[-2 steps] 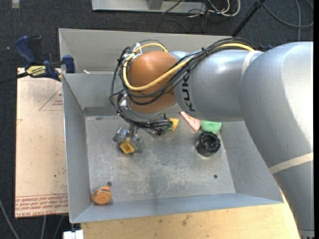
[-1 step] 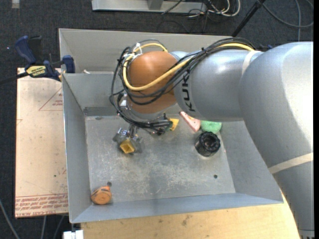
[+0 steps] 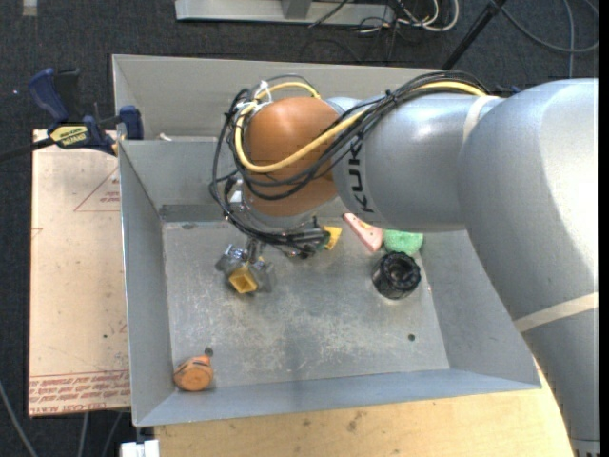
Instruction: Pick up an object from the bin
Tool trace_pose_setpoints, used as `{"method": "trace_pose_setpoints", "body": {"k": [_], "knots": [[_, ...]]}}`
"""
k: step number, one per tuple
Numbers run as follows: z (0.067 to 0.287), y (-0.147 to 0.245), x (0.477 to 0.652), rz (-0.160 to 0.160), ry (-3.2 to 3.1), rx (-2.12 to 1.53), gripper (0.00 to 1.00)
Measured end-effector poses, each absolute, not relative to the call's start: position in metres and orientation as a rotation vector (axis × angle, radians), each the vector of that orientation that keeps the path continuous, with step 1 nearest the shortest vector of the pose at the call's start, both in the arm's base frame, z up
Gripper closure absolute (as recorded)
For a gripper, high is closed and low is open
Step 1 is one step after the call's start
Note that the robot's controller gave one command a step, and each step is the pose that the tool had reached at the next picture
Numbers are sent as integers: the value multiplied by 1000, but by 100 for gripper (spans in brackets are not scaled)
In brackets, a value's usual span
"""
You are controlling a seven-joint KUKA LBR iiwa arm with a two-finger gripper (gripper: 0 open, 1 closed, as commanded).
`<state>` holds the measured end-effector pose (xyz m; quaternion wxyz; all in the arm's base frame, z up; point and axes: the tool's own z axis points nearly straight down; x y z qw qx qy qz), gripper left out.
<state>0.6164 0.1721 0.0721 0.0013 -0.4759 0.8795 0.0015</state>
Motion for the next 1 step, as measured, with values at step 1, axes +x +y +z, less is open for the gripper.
{"method": "trace_pose_setpoints", "body": {"k": [1], "knots": [[80, 172, 616, 5, 2763, -1494, 100]]}}
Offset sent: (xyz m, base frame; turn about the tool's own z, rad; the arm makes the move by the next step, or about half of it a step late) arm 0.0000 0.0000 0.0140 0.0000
